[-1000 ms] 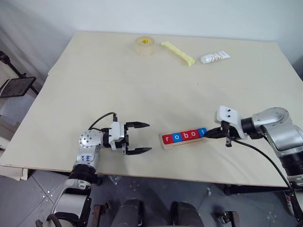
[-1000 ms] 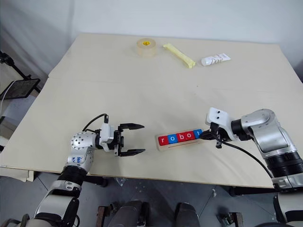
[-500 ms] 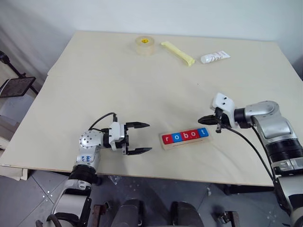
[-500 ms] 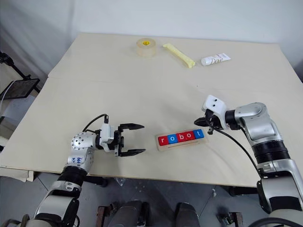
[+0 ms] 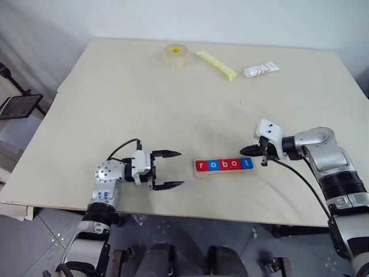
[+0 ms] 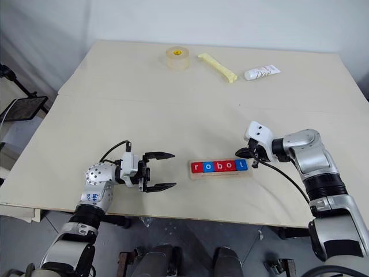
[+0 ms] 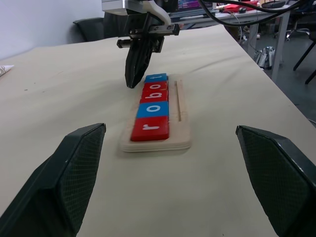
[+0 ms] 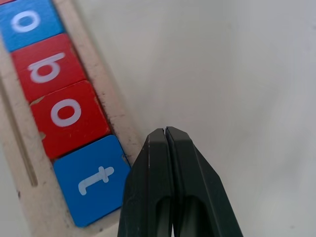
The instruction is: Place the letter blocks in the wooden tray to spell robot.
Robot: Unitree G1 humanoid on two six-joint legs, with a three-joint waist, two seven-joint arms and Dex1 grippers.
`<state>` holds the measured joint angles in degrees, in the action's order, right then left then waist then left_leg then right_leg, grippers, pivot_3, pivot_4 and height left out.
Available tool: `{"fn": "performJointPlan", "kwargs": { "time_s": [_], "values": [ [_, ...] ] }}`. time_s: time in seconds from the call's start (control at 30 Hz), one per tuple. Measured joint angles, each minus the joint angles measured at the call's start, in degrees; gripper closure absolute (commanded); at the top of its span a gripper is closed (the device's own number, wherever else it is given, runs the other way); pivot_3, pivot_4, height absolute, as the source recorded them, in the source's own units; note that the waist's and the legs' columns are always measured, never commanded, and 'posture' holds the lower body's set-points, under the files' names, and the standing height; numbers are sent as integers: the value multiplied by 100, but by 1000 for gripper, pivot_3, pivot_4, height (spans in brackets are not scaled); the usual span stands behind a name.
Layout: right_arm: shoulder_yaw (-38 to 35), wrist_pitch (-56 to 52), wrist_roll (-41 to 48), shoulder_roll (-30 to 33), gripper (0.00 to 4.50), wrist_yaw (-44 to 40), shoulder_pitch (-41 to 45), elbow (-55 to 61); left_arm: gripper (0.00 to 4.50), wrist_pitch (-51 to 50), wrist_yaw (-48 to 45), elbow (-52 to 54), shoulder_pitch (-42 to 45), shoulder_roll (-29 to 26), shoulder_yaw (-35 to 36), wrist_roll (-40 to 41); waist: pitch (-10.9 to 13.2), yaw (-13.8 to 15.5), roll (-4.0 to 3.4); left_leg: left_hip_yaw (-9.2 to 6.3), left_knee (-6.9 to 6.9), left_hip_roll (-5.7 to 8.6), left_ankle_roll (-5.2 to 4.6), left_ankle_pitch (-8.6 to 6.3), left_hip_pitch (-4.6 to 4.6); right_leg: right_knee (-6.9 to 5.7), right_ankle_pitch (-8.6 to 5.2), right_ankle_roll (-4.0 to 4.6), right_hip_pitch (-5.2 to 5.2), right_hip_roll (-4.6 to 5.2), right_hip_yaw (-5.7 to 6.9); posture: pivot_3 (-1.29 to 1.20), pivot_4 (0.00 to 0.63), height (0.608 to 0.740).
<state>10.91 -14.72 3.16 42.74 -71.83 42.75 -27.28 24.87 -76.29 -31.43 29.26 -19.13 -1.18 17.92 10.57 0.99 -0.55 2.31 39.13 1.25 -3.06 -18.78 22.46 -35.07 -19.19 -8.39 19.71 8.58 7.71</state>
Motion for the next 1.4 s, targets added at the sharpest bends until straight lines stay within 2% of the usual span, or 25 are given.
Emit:
{"fn": "performJointPlan", "kwargs": {
  "time_s": [0.33, 0.53, 0.63, 0.77, 1.0, 1.13, 1.4],
  "values": [
    [-32, 75, -8, 57, 4450, 150, -42, 14, 0, 16, -11, -103, 178, 2, 0, 0, 0, -2, 0, -1, 0, 1, 0, 0, 0, 0, 0, 0, 0, 0, 0, 0, 150, 740],
    [-728, 541, 202, 298, 4450, 366, -213, 104, 0, -192, 148, -84, 175, -181, 32, -12, 0, 13, 0, -2, -1, 1, 0, 0, 0, 1, 0, 0, -1, 1, 0, 0, 150, 740],
    [-1187, 835, 636, 574, 3831, -4, -895, 338, 0, -256, 432, -49, 153, -375, 167, -29, 0, 46, 1, -13, -3, 4, -1, -1, 1, 1, 0, 0, -5, 1, 3, 0, 150, 740],
    [-1821, 1373, 1281, 736, 2452, -716, -1839, 324, 0, -523, 587, 126, 149, -599, 368, 74, 1, 34, 1, 1, -3, 6, -3, -2, -1, 8, 0, -1, -8, 2, 1, 0, 150, 740],
    [-2486, 2273, 1731, 1074, 21, -1438, -2440, -248, 0, -754, 227, 116, 158, -866, 590, 428, 1, -26, 1, 14, -3, -6, 0, 0, -11, 8, 0, -1, -11, -1, -1, 0, 150, 740],
    [-2510, 2476, 2481, 1171, 21, -1607, -2620, -536, 0, -852, -46, 76, 143, -1059, 827, 625, 1, -50, 1, 14, -2, -5, 0, 0, -13, 7, 0, -1, -13, 0, -2, 0, 150, 740],
    [-2363, 2722, 2821, 1754, 21, -1633, -2172, -1521, 0, -1050, -357, -19, 88, -1126, 1026, 781, 1, -91, 1, 9, -1, -6, 0, 0, -13, 7, 0, -1, -15, 0, -1, 0, 150, 740]
  ]
}}
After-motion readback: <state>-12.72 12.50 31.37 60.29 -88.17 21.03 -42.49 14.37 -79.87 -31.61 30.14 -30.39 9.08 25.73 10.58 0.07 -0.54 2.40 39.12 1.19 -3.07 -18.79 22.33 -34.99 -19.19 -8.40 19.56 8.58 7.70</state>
